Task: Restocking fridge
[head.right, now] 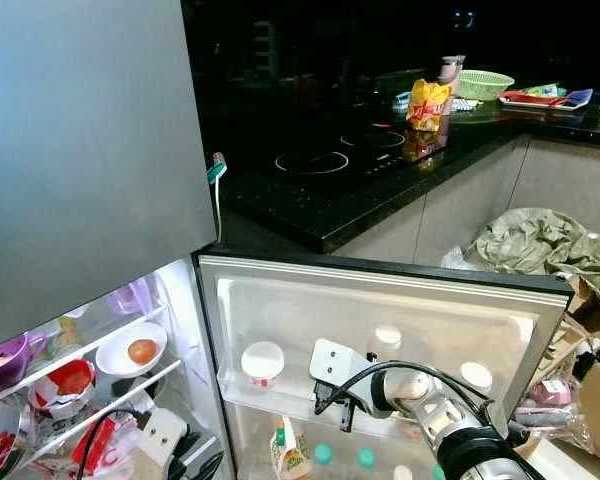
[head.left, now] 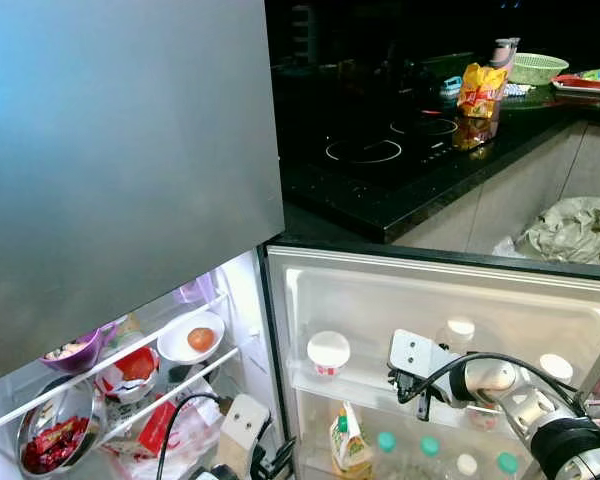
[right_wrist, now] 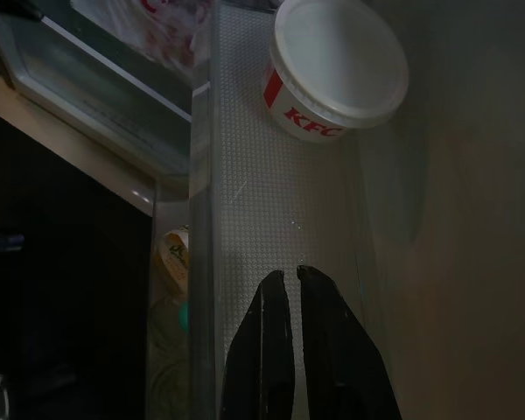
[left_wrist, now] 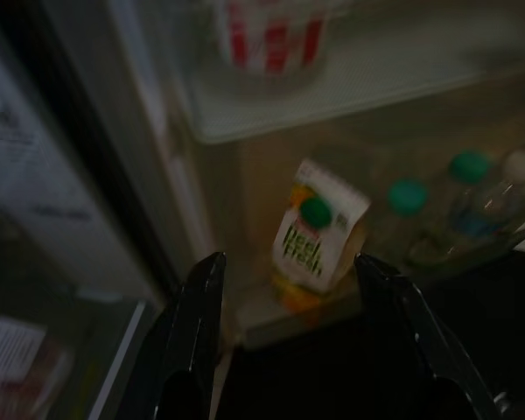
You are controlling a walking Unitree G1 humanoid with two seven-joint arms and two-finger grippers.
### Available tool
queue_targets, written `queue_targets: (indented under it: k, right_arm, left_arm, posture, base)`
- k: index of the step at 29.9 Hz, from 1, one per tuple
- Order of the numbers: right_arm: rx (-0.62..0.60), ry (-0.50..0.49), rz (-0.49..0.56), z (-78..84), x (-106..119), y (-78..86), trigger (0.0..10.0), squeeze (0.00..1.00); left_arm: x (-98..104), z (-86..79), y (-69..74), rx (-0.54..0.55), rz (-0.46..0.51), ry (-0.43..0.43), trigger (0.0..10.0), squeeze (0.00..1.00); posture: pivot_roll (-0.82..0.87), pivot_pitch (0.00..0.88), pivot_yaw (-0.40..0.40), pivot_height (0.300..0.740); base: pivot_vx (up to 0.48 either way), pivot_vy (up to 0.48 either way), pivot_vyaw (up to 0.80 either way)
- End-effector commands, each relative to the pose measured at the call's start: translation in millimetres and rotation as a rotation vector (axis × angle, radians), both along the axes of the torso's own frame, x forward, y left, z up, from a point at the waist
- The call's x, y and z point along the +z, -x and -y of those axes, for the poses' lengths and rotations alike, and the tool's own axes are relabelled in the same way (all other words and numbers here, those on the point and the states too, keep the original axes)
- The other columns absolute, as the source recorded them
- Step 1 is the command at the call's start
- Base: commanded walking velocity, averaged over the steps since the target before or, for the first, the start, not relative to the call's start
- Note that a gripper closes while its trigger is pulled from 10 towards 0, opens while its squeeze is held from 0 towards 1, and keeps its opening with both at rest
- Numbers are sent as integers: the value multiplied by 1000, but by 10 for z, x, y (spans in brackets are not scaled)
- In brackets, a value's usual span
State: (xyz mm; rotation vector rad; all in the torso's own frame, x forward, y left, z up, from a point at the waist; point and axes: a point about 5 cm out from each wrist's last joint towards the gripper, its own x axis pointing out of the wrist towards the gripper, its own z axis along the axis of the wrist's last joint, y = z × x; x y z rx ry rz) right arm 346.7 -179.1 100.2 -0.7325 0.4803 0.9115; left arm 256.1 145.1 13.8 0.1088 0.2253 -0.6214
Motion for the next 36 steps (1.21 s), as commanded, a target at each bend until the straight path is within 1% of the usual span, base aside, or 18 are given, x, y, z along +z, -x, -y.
queue_targets:
  k: [1,4,8,11,12,15,18,19,20,22,24,25,27,29,33,34,35,36]
  right_arm:
    - [28,9,-13,-49,-30,6,10000,0]
    - [80,-1,-28,-111,-26,22,10000,0]
    - [222,-109,-120,-252,68,119,10000,0]
    - [302,-145,-172,-290,140,195,10000,0]
    - [302,-145,-172,-290,140,195,10000,0]
    - [373,-196,-240,-312,260,287,10000,0]
    - [417,-200,-276,-305,329,347,10000,0]
    - [440,-208,-269,-301,386,361,10000,0]
    - [431,-219,-235,-303,430,329,10000,0]
    - [423,-226,-211,-305,459,304,10000,0]
    - [370,-238,-127,-296,526,198,10000,0]
    - [322,-217,-75,-262,547,121,10000,0]
    - [247,-191,-22,-210,557,17,10000,0]
    - [221,-165,-31,-194,528,23,10000,0]
    - [206,-116,-84,-205,324,66,10000,0]
    - [196,-105,-93,-226,257,69,10000,0]
    - [196,-105,-93,-226,257,69,10000,0]
    - [193,-79,-103,-248,174,81,10000,0]
  left_arm:
    - [-2,22,47,-34,-16,14,10000,0]
    - [38,29,70,-77,-9,19,10000,0]
    - [4,-58,105,-50,-27,12,10000,0]
    - [-9,-99,134,-43,-39,6,10000,0]
    - [-9,-99,134,-43,-39,6,10000,0]
    - [-27,-158,170,-31,-62,-2,10000,0]
    - [-38,-170,181,-29,-69,-7,10000,0]
    - [-35,-171,183,-27,-70,-9,10000,0]
    - [-32,-176,180,-20,-68,-9,10000,0]
    - [-30,-180,178,-14,-67,-10,10000,0]
    - [-25,-184,167,-8,-66,-8,10000,0]
    - [-17,-175,159,-11,-63,-5,10000,0]
    - [1,-152,147,-23,-57,3,10000,0]
    - [21,-122,144,-42,-57,8,10000,0]
    - [51,-18,142,-108,-47,-1,10000,0]
    - [61,6,137,-119,-43,-2,10000,0]
    - [61,6,137,-119,-43,-2,10000,0]
    - [74,17,127,-120,-38,0,10000,0]
  posture:
    - [-45,42,32,740]
    - [-40,42,30,740]
    - [-39,44,33,740]
    - [-40,44,34,740]
    - [-40,44,34,740]
    - [-42,46,37,740]
    - [-46,49,39,740]
    - [-48,50,40,740]
    - [-48,51,40,740]
    - [-48,51,40,740]
    - [-51,51,40,740]
    - [-50,52,38,740]
    - [-50,51,38,740]
    - [-49,51,36,740]
    - [-46,51,33,740]
    - [-47,50,34,740]
    - [-47,50,34,740]
    - [-46,51,33,740]
  base:
    - [0,0,0]
    - [0,0,0]
    - [0,0,0]
    - [0,0,0]
    - [0,0,0]
    - [0,0,0]
    - [0,0,0]
    - [0,0,0]
    - [0,0,0]
    - [0,0,0]
    - [0,0,0]
    - [0,0,0]
    - [0,0,0]
    - [0,0,0]
    - [0,0,0]
    - [0,0,0]
    - [0,0,0]
    - [0,0,0]
